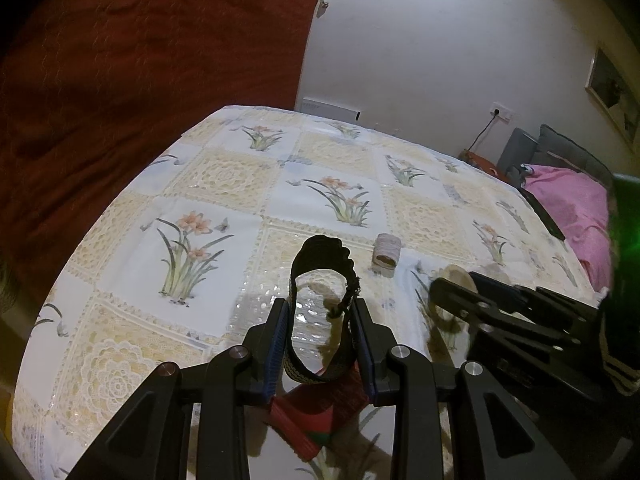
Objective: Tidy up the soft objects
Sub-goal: 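Lower the right gripper onto the tape roll and close on it, then carry the tape roll with right gripper while left gripper carries the striped band toward bowl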
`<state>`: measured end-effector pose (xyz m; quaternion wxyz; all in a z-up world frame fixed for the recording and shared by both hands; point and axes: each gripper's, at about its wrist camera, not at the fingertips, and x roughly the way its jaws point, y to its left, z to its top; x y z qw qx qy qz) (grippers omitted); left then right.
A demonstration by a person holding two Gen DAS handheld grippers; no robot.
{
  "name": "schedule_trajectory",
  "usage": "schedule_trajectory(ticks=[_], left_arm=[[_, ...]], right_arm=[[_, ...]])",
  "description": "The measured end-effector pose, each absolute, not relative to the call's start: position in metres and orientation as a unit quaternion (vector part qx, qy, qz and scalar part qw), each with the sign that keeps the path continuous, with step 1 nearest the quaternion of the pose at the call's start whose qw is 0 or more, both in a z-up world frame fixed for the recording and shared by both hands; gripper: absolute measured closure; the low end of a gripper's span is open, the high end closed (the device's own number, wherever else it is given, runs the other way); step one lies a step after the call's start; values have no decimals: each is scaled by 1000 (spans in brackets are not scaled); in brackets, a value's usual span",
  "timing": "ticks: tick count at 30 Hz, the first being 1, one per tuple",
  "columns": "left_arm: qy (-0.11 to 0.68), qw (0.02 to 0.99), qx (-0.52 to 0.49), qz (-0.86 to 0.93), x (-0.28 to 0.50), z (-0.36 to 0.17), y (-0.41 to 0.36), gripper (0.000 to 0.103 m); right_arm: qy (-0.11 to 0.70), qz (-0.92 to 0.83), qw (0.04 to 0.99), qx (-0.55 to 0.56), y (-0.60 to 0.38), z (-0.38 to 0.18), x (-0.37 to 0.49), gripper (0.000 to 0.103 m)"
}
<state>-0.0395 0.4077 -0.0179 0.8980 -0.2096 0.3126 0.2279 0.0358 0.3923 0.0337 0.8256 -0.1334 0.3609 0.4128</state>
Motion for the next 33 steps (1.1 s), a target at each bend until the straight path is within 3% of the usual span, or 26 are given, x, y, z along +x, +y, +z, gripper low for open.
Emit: schedule_trajectory(ticks=[33], left_arm=[[306,918,-146,205,-39,-1,366,70]], right_arm=[[363,382,848,-60,276,55,-2,65]])
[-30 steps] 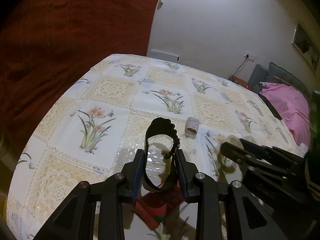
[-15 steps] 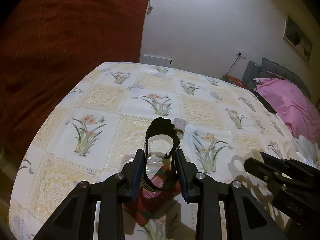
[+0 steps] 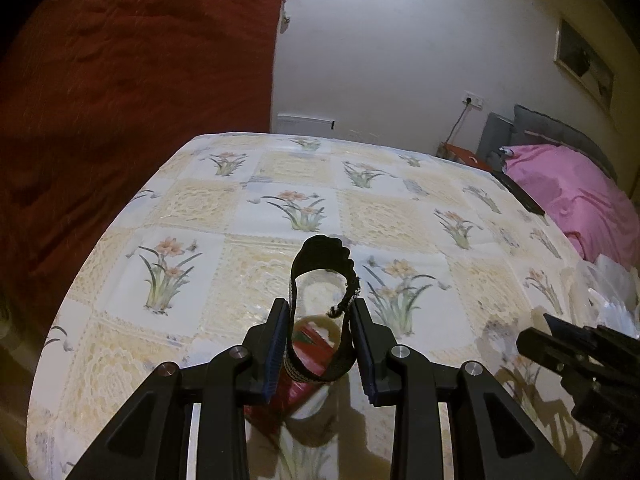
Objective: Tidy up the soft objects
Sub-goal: 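Carry the tape roll with right gripper while left gripper carries the striped band toward bowl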
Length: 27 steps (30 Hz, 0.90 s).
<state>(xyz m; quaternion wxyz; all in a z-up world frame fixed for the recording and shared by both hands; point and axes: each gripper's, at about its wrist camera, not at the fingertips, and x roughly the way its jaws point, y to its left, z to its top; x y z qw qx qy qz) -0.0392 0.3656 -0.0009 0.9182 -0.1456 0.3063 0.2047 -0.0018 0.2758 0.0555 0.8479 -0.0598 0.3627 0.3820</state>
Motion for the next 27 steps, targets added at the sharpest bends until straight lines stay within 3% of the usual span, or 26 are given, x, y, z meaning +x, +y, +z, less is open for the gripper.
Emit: schedule_trajectory(ticks=[27], left_arm=[[324,920,-137,171,-36,1,301,70]], right_arm=[[359,356,863,-5,201,61,-1,65]])
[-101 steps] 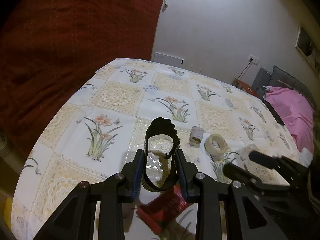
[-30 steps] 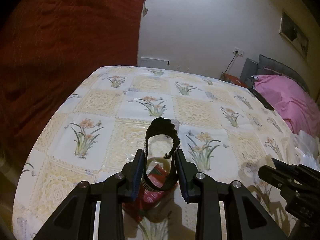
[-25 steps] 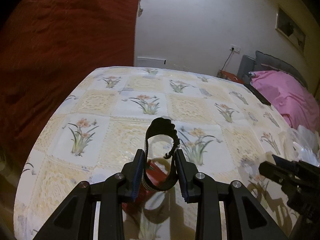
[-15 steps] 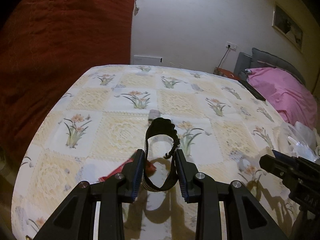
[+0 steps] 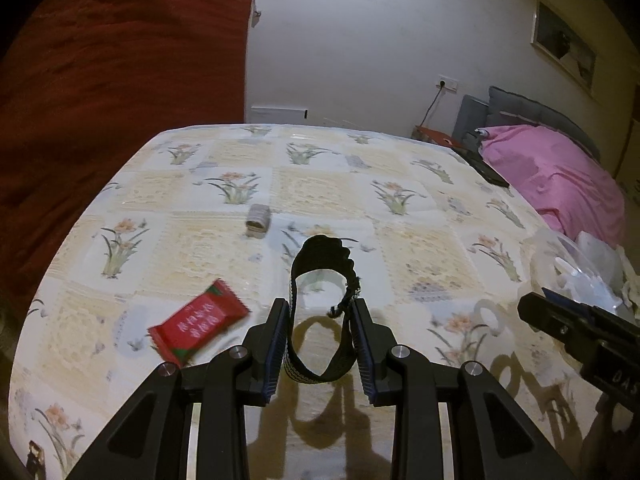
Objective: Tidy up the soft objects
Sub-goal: 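Carry the tape roll with right gripper while left gripper carries the striped band toward bowl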
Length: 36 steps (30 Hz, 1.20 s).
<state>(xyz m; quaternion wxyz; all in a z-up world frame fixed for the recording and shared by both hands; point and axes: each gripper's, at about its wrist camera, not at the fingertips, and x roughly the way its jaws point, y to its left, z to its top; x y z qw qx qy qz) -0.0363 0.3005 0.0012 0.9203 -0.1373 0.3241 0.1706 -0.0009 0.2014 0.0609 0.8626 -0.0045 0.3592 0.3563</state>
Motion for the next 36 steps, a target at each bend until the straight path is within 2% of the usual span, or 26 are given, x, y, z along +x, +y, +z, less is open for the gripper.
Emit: schedule_trajectory(ticks=[36], left_arm=[[329,933,-105,102,-9,17,212,70]], right_arm=[[335,215,915,68,44,67,30,65]])
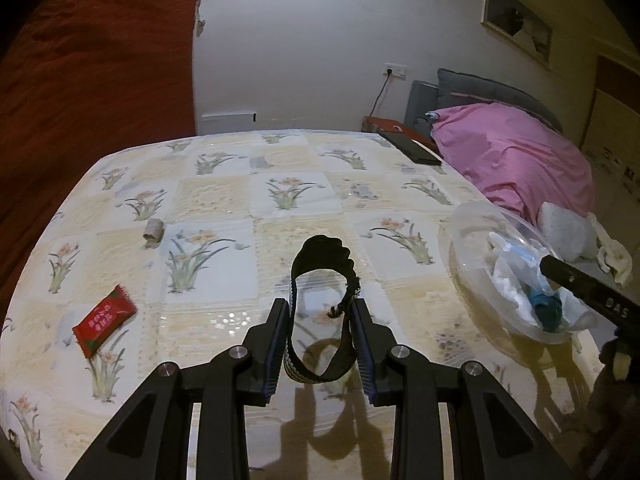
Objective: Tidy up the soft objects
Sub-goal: 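Carry the tape roll with right gripper while left gripper carries the striped band toward bowl, then open the right gripper to drop the tape roll in the bowl while left gripper releases the striped band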
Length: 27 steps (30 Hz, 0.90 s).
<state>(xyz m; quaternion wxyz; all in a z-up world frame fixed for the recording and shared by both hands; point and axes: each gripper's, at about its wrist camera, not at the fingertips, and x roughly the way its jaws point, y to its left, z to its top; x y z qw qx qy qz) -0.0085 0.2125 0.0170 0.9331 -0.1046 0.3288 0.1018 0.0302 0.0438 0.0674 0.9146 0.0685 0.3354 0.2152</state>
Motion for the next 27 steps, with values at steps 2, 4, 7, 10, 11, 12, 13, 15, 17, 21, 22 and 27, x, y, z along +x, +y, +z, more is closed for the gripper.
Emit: schedule_trajectory(ticks=[2,4,7,10,11,12,13,15,17,21,22,27], left_arm=[[331,933,-105,96,-7,17,209,70],[332,933,-103,91,-4,17,204,70],[334,934,-101,83,-1,18,198,70],[334,934,-99,76,2,19,192,70],[335,934,-100,73,3,20,191,70],[335,934,-101,70,4,20,189,70],[335,934,-101,67,5,21,187,70],[336,934,-102,61,7,22,184,70],[336,935,-100,56,9,23,179,70],[337,936,-95,43,14,24,170,70],[338,936,-94,39,15,24,167,70],[338,937,-89,21,23,27,153,70]], right_arm=[[340,206,915,72,40,64,33,64],[345,201,914,75,38,60,37,64],[349,198,913,79,34,56,39,59],[347,199,913,81,32,56,39,58],[347,199,913,81,32,55,39,58],[347,199,913,81,32,55,39,58],[346,199,913,81,31,55,39,58],[346,199,913,81,30,55,39,58],[347,199,913,81,30,55,39,58],[346,200,913,86,27,57,40,58],[344,201,913,86,27,58,39,58],[336,198,917,85,22,61,37,58]])
